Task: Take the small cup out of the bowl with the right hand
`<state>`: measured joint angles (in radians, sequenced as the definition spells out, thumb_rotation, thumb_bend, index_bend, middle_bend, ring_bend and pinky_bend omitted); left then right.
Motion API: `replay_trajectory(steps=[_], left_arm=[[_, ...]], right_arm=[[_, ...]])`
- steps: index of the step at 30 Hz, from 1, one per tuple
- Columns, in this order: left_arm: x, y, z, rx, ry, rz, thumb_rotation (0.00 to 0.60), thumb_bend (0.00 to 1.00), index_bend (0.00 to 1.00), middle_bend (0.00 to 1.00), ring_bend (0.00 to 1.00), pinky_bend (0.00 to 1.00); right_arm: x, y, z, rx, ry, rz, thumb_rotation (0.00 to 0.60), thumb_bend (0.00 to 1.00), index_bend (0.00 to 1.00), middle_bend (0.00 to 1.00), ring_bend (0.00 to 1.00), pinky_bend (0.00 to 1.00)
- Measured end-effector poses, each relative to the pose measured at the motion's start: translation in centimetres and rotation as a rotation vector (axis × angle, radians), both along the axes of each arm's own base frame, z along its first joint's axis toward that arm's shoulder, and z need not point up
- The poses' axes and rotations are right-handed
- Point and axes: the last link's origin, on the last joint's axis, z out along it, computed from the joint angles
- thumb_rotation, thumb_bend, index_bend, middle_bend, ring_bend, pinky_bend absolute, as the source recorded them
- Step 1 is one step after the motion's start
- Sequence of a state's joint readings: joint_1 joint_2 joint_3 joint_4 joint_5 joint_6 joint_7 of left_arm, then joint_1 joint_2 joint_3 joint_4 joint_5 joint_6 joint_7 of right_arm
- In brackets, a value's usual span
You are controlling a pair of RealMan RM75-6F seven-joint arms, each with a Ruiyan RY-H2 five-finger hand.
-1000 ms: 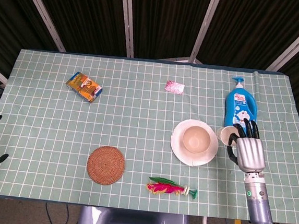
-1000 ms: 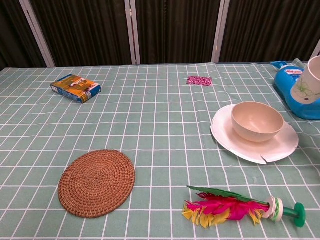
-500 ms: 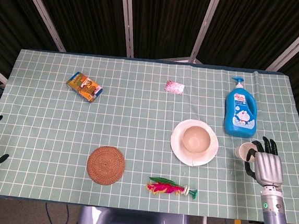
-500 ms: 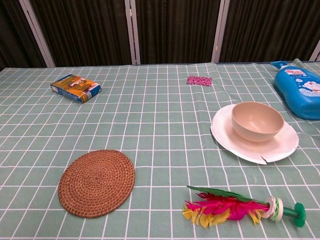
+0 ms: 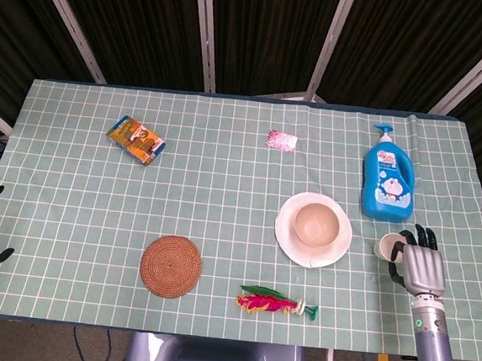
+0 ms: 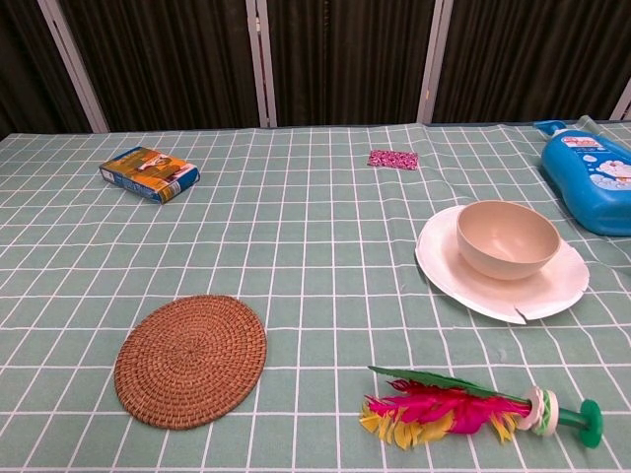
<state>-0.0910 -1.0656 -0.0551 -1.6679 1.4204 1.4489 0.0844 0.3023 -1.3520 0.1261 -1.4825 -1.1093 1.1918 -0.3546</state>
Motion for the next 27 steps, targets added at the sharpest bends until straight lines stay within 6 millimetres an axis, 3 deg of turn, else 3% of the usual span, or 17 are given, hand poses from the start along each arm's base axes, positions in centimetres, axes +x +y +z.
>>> replay_trajectory(steps=[2, 6, 10, 13, 22, 27], left_arm=[[0.0, 0.0, 0.0, 0.001, -0.002, -0.001, 0.600, 0.00, 0.00, 0.00, 0.00, 0.00], [0.0, 0.0, 0.1, 0.004, -0.005, -0.006, 0.600, 0.00, 0.00, 0.00, 0.00, 0.00], [0.0, 0.0, 0.1, 0.003, -0.005, -0.006, 0.600, 0.00, 0.00, 0.00, 0.00, 0.00], [0.0, 0.0, 0.1, 0.005, -0.007, -0.005, 0.600, 0.00, 0.00, 0.00, 0.00, 0.00], [-0.1, -0.1, 0.3, 0.010, -0.010, -0.004, 0.600, 0.00, 0.00, 0.00, 0.00, 0.00], [-0.3, -0.1, 0.2, 0.005, 0.003, 0.000, 0.600, 0.00, 0.00, 0.00, 0.00, 0.00]], right_arm=[[0.1, 0.1, -0.1, 0.008, 0.001, 0.003, 0.600, 0.29, 0.62, 0.11, 0.00, 0.00], [0.4, 0.4, 0.1, 0.016, -0.004, 0.010, 0.600, 0.20, 0.38, 0.00, 0.00, 0.00], [0.7, 0.5, 0.4, 0.013, -0.010, 0.021, 0.600, 0.11, 0.14, 0.00, 0.00, 0.00], [0.9, 0.7, 0.8, 0.010, -0.017, 0.027, 0.600, 0.06, 0.02, 0.00, 0.00, 0.00], [1.8, 2.1, 2.4, -0.060, -0.039, 0.107, 0.600, 0.00, 0.00, 0.00, 0.00, 0.00], [1.8, 4.2, 3.8, -0.110, -0.029, 0.191, 0.600, 0.00, 0.00, 0.00, 0.00, 0.00]])
